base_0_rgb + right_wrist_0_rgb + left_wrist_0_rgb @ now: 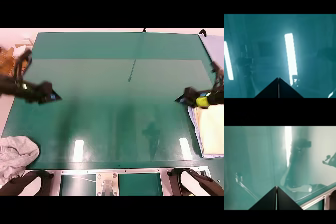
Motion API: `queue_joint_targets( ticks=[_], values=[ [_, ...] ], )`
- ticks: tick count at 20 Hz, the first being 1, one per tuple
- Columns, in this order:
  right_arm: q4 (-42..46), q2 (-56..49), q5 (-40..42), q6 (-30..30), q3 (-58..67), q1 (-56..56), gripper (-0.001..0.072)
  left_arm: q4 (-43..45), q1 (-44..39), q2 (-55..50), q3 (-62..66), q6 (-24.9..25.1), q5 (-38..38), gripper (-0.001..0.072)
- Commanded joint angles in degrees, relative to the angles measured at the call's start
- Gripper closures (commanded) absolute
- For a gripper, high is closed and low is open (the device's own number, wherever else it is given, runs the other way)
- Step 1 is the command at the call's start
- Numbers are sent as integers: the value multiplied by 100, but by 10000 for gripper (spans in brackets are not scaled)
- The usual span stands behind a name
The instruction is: Fold the shirts.
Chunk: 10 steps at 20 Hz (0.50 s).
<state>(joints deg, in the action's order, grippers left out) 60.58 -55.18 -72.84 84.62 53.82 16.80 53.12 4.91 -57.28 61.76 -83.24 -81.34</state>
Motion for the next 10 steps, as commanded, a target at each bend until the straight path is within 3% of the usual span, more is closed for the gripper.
queue_joint_targets(
  ticks=[1,10],
  values=[
    [-42,627,444,-92,-944,-774,695,59,-199,1080,-1408,-79,361,686],
    [-57,625,295,-70,-944,-909,694,52,-201,1088,-1421,-76,459,685]
  ],
)
